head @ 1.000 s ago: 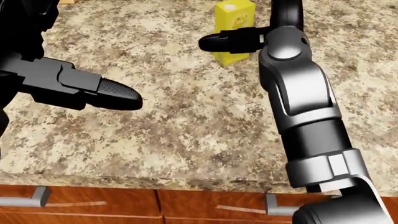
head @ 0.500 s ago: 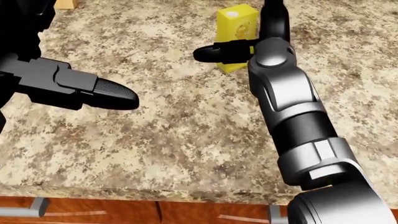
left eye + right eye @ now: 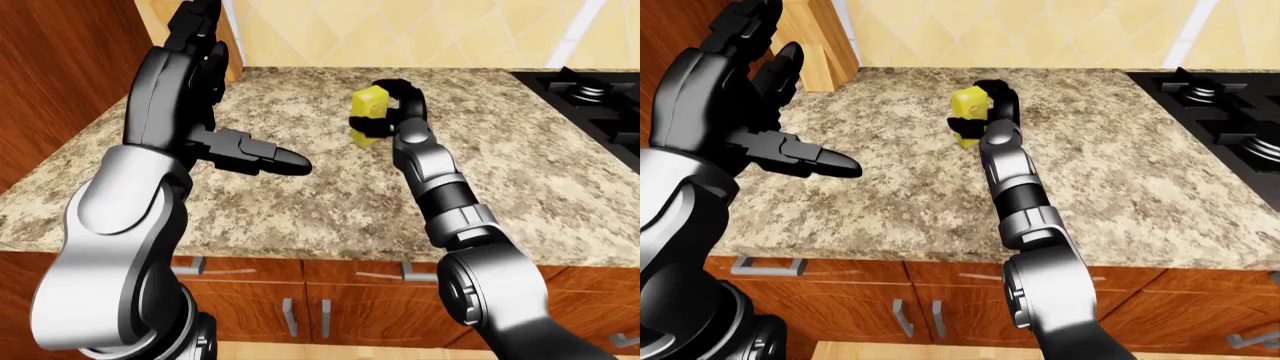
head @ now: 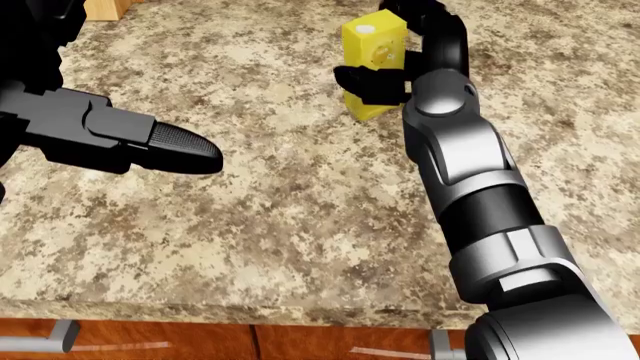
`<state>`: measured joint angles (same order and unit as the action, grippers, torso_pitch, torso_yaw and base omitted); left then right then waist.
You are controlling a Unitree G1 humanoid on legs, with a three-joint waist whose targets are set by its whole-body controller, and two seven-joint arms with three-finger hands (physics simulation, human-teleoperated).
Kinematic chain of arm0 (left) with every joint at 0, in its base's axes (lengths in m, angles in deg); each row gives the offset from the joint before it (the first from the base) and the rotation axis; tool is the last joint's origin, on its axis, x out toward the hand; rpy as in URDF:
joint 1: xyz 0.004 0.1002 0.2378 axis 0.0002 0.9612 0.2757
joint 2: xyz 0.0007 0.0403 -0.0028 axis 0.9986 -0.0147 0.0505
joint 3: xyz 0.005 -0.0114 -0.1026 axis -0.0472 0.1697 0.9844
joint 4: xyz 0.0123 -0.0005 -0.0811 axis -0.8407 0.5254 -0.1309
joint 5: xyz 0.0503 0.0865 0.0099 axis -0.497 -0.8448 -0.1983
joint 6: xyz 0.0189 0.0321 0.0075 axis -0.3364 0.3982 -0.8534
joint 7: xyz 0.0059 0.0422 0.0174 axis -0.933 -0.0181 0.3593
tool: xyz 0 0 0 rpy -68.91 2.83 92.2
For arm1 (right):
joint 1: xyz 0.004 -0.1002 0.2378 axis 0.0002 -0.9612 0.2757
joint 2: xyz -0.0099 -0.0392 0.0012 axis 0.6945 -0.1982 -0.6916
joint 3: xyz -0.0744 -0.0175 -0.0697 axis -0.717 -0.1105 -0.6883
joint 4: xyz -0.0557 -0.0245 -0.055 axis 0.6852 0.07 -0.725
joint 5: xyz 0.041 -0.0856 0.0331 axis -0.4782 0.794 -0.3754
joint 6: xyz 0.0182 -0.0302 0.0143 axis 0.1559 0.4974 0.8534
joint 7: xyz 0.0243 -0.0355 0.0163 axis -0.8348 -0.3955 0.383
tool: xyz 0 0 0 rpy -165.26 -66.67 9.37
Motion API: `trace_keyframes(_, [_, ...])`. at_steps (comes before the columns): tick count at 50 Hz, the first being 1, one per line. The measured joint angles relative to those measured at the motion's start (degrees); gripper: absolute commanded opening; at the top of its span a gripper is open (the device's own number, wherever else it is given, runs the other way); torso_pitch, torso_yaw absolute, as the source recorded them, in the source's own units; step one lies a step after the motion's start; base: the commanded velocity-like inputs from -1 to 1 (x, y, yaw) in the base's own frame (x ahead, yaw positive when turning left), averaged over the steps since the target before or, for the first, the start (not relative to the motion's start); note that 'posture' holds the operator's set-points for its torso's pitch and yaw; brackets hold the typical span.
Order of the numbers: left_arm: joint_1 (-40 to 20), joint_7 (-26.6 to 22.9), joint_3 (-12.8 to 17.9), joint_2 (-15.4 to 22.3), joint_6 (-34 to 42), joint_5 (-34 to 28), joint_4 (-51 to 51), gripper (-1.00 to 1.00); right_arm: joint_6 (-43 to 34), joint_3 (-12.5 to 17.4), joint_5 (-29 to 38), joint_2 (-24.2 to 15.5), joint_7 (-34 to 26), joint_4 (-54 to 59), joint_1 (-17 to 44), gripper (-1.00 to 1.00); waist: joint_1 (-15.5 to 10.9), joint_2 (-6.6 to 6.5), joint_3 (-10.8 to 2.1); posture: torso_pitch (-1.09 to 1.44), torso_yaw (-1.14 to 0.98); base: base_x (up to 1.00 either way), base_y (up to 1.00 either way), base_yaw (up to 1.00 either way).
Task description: Move the drinks to the dining counter.
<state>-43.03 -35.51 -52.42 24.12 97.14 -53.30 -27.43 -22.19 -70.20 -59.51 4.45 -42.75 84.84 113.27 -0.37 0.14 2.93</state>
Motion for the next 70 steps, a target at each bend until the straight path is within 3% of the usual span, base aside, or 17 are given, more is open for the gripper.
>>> trace_keyframes(10, [-0.51,0.03,0.03,0.17,0.72,0.18,-0.51,1.00,-0.13,-0.13,0.39,-0.04,-0.16,-1.26,-0.45,-0.40,-0.03,0.03,-0.07,0.00,0.00,0.00,0.00,0.00])
trace_keyframes(18, [0.39,0.20,-0.01,-0.04,0.45,0.17,-0.60,1.00,-1.65,-0.16,0.60,-0.88,-1.21,-4.75,-2.04,-1.00,-0.03,0.11,-0.05,0.00,0.00,0.00,0.00,0.00])
trace_keyframes(26, [0.61,0.39,-0.54,-0.38,0.06,0.01,-0.39,1.00,-6.17,-0.13,0.87,-1.68,-3.34,-12.05,-4.51,-1.00,-0.16,0.21,0.13,0.00,0.00,0.00,0.00,0.00])
trace_keyframes(42, [-0.93,0.13,-0.36,-0.16,1.67,-0.28,-0.96,1.00,-22.61,-0.74,0.82,-2.19,-8.69,-38.25,-6.53,-1.00,-0.24,0.35,0.29,0.00,0.00,0.00,0.00,0.00])
trace_keyframes(44, [-1.01,0.12,-0.36,-0.09,1.87,-0.25,-0.59,1.00,-24.45,-1.06,1.08,-2.07,-9.32,-40.08,-6.68,-1.00,0.06,-0.09,-1.01,0.00,0.00,-0.49,0.00,0.00])
trace_keyframes(46, [-1.21,0.16,-0.31,-0.08,1.76,-0.29,-0.41,1.00,-25.63,-1.20,1.34,-1.97,-9.93,-41.25,-6.72,-1.00,0.21,-0.54,-1.92,0.00,0.00,-0.58,0.00,0.00])
trace_keyframes(52, [-1.81,0.21,-0.77,-0.21,1.97,-0.27,-0.61,1.00,-28.53,-0.81,1.81,-1.97,-11.19,-43.84,-7.47,-1.00,0.41,-1.17,-1.77,0.00,0.00,-0.77,0.00,0.00])
trace_keyframes(61, [-0.78,0.48,-0.92,-0.61,1.42,-0.70,-0.69,1.00,-28.55,-0.62,2.04,-1.86,-11.49,-45.50,-8.16,-1.00,0.81,-0.45,-1.40,0.00,0.00,-0.99,0.00,0.00])
trace_keyframes(65, [-0.32,0.55,-0.87,-0.74,1.22,-1.01,-0.39,1.00,-28.43,-1.26,1.80,-1.42,-11.88,-45.65,-8.54,-1.00,1.45,-2.52,-1.85,0.00,0.00,-1.00,0.00,0.00])
trace_keyframes(70, [-0.66,0.47,-1.07,-0.88,0.45,-1.08,-0.76,1.00,-28.37,-0.73,1.76,-1.50,-11.82,-45.88,-8.27,-1.00,2.36,-1.09,-1.54,0.00,0.00,-1.00,0.00,0.00])
